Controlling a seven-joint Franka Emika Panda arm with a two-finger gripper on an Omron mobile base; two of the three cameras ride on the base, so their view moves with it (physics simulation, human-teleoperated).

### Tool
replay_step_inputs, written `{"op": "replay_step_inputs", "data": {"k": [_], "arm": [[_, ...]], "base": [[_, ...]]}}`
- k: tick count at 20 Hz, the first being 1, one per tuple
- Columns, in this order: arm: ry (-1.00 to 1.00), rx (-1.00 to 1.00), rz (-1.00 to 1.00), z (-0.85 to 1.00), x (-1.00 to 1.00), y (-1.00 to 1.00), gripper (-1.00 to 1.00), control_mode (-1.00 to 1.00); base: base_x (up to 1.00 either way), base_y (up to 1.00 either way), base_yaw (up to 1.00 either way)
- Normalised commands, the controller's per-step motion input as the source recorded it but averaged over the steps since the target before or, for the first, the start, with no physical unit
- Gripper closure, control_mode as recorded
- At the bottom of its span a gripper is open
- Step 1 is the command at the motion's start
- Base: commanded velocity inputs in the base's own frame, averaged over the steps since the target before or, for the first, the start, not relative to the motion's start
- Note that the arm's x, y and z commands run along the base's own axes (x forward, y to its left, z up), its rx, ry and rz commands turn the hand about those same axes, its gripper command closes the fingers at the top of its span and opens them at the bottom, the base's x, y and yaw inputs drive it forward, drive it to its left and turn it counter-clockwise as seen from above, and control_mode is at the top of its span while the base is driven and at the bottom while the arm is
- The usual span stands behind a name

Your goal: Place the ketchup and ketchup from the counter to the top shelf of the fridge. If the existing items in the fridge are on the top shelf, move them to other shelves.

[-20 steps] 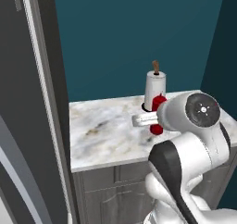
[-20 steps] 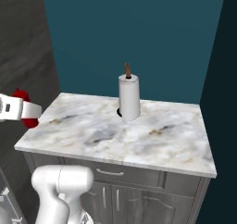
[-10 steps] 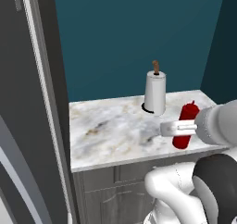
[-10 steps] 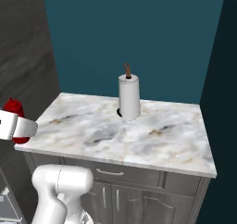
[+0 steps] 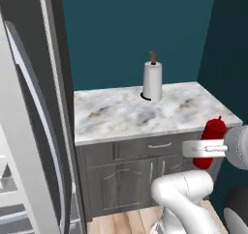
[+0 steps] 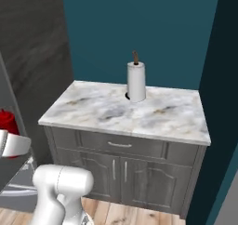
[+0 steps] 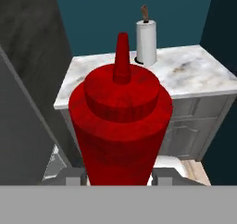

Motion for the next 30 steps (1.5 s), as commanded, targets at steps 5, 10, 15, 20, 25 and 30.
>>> {"op": "replay_step_inputs", "data": {"k": [5,10,15,20,25,30], "arm": [[0.00,0.00,0.00,0.00,0.00,0.00,1.00,1.00],[0.00,0.00,0.00,0.00,0.00,0.00,1.00,1.00],[0.00,0.00,0.00,0.00,0.00,0.00,1.00,1.00],[0.00,0.00,0.00,0.00,0.00,0.00,1.00,1.00],[0.00,0.00,0.00,0.00,0.00,0.00,1.00,1.00],[0.00,0.00,0.00,0.00,0.00,0.00,1.00,1.00]], "base": [[-1.00,0.25,0.19],[-0.96,0.85,0.23],[-0.38,1.00,0.16],[-0.02,1.00,0.03],[0.15,0.96,-0.15],[0.37,0.66,-0.18]]}}
